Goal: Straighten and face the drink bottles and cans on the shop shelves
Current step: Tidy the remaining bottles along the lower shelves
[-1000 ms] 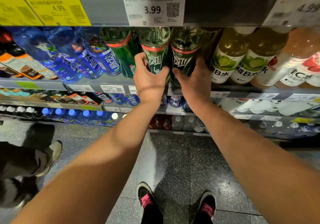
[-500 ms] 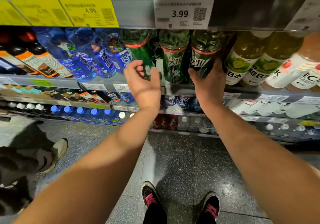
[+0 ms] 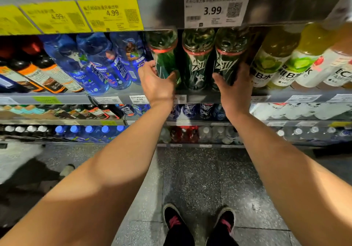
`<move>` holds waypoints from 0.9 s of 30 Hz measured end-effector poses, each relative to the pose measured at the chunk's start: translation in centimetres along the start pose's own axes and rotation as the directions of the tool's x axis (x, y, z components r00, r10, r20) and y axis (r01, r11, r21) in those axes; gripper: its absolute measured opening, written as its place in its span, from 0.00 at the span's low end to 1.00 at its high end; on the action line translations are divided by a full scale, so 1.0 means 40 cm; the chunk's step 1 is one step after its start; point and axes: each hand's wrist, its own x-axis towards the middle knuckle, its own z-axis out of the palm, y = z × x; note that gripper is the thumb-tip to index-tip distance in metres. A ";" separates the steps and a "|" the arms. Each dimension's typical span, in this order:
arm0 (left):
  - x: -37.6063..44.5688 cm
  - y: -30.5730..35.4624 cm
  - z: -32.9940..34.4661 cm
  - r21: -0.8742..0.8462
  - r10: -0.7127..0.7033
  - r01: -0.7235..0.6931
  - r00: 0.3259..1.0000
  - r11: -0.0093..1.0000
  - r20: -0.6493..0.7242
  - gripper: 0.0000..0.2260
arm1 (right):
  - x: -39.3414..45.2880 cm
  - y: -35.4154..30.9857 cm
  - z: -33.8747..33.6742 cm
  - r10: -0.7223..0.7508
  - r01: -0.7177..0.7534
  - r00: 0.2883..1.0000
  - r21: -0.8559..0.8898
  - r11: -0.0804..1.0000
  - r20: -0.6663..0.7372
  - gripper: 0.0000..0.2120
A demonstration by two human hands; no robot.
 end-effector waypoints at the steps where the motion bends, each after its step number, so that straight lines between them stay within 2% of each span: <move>1: 0.000 -0.002 -0.002 0.003 0.010 -0.010 1.000 1.000 0.025 0.23 | 0.000 -0.001 -0.001 0.006 -0.006 1.000 -0.003 1.000 0.003 0.36; 5: -0.002 -0.008 -0.008 -0.054 -0.020 0.027 0.993 0.998 0.116 0.23 | 0.000 -0.002 -0.004 0.025 -0.025 0.999 0.013 1.000 0.027 0.34; 11: -0.010 -0.009 -0.043 0.014 0.065 -0.068 0.989 0.998 0.135 0.26 | 0.003 -0.008 -0.015 0.011 -0.011 0.999 -0.014 1.000 0.044 0.35; 15: -0.006 0.012 -0.050 0.083 0.052 -0.068 0.984 0.994 0.173 0.28 | 0.001 -0.012 -0.016 0.038 -0.038 0.998 -0.013 0.999 0.051 0.36; 17: -0.008 0.014 -0.059 0.056 0.033 -0.047 0.972 0.997 0.231 0.29 | -0.003 -0.016 -0.014 0.070 -0.067 0.996 -0.055 0.996 0.051 0.37; 19: -0.015 0.007 -0.075 -0.019 0.017 -0.012 0.956 1.000 0.292 0.28 | -0.029 -0.025 -0.011 0.090 -0.091 0.996 -0.075 0.993 -0.008 0.38; 21: -0.021 -0.009 -0.100 -0.099 0.009 0.018 0.966 0.995 0.259 0.23 | -0.086 -0.040 0.004 0.087 -0.093 0.990 -0.051 0.994 -0.111 0.36; 23: -0.022 -0.031 -0.136 -0.138 -0.002 0.026 0.986 0.990 0.169 0.19 | -0.167 -0.060 0.038 0.062 -0.061 0.988 0.016 0.998 -0.143 0.31; 27: 0.006 -0.097 -0.217 -0.098 0.066 -0.070 0.997 0.993 -0.042 0.16 | -0.294 -0.103 0.156 -0.060 0.060 0.998 0.070 0.996 -0.012 0.19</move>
